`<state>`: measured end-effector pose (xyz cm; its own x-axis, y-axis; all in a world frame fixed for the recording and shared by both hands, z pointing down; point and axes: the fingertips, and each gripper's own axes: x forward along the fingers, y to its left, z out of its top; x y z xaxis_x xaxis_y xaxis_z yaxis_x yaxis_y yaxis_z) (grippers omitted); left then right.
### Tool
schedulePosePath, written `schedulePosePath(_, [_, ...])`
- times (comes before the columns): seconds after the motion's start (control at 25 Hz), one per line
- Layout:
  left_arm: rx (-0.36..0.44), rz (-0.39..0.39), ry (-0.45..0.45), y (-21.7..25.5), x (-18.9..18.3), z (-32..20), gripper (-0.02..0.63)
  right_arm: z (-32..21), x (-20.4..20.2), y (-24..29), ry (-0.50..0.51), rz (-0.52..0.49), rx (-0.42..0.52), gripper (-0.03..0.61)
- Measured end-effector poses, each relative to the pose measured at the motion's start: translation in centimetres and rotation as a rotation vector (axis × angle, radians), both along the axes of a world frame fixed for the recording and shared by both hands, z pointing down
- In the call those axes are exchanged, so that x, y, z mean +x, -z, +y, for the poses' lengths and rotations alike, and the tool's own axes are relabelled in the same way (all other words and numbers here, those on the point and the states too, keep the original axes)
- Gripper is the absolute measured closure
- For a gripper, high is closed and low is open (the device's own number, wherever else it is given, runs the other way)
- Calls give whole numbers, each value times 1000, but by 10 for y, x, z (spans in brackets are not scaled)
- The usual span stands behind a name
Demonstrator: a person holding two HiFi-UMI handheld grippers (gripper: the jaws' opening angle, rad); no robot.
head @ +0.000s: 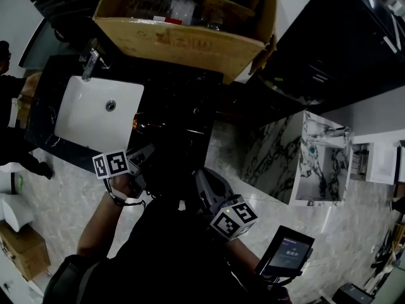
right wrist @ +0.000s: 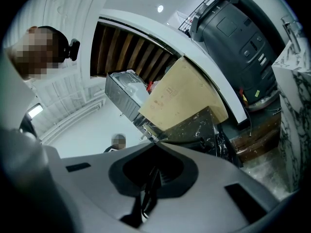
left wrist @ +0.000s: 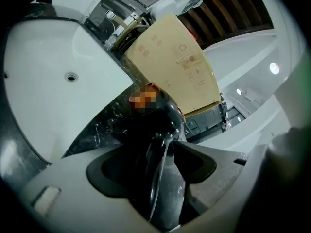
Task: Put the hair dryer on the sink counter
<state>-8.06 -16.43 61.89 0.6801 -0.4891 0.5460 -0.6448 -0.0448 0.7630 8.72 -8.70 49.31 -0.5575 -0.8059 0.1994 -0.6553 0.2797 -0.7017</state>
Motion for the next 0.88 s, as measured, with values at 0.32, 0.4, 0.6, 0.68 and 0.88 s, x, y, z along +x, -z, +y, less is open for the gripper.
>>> schedulePosePath(0.32, [114, -51, 63, 36, -29, -4, 351, 0, -1, 8, -7, 19, 11, 583])
schedulePosePath(0.4, [168, -106, 60, 46, -37, -4, 351, 0, -2, 10, -8, 25, 15, 583])
schedulePosePath(0.6, [322, -254, 43, 79, -49, -5, 351, -2, -4, 16, -4, 33, 41, 583])
schedulePosePath(0.68, [380, -278, 38, 91, -48, -5, 351, -3, -7, 19, 4, 36, 56, 583])
schedulePosePath(0.88, [508, -255, 29, 128, -40, 0, 353, -4, -12, 29, 10, 59, 80, 583])
